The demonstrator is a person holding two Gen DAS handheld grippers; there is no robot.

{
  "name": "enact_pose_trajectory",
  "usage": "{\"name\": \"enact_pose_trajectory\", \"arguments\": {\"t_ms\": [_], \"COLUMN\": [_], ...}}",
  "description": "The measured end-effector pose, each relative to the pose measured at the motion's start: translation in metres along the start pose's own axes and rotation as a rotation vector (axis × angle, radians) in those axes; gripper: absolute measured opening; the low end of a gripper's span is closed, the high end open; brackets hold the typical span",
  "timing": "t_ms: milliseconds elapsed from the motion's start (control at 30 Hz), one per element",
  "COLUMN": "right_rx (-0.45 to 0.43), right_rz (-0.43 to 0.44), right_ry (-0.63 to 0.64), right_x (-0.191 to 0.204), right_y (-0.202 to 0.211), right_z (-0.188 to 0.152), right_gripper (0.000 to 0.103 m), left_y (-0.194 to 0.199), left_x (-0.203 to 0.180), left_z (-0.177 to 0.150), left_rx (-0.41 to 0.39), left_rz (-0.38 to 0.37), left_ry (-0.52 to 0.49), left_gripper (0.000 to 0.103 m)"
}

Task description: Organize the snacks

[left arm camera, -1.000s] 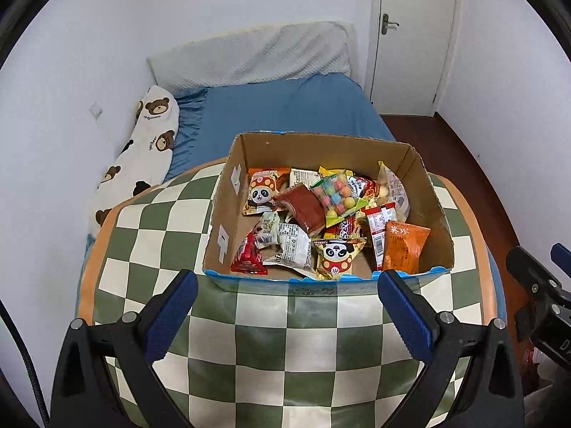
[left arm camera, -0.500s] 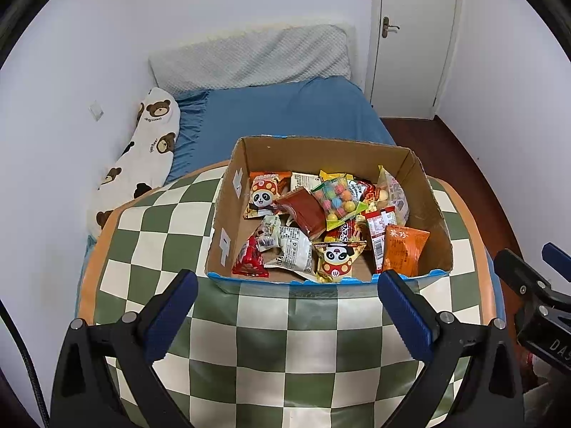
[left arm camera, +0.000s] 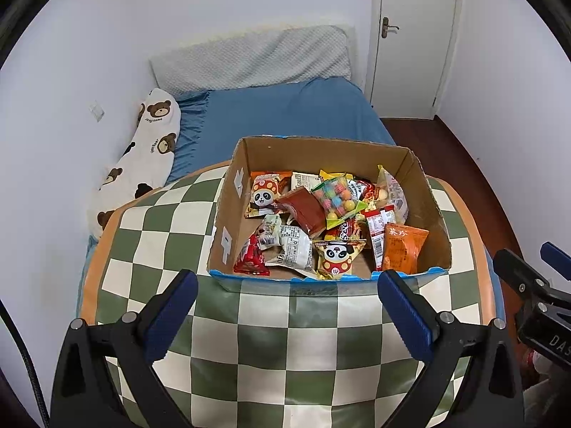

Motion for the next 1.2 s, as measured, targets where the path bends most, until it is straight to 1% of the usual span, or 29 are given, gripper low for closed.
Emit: {"name": "enact_pose_trajectory", "arguments": {"t_ms": [900,1200], "right_rx": [-0.007,-0.008], "right_rz": [0.001,-0.017], "right_ry": [0.008,0.0], "right_x": [0.0,-0.003], "right_y": [0.002,0.005], "right_z": [0.001,0.001], "right_gripper": [0.103,0.103], "left_y": [0.01,0.013], "left_x": [-0.003,-0.003], "left_z": [0.003,0.004], "left_rx": [-0.025,-0.024], "left_rz": [0.004,0.001], "left_ry": [-0.004,-0.005], "left_gripper": [0.103,0.103]}}
Point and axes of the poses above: each gripper's, at about its wrist camera, not at the fingertips, and y roughly against the way its jaws point, x to its left, z to its top, the point moved 1 cm from there along -y, roughly the way its jaws point, and after that the axes turned 9 degrees about -y, right-handed, at the moved point
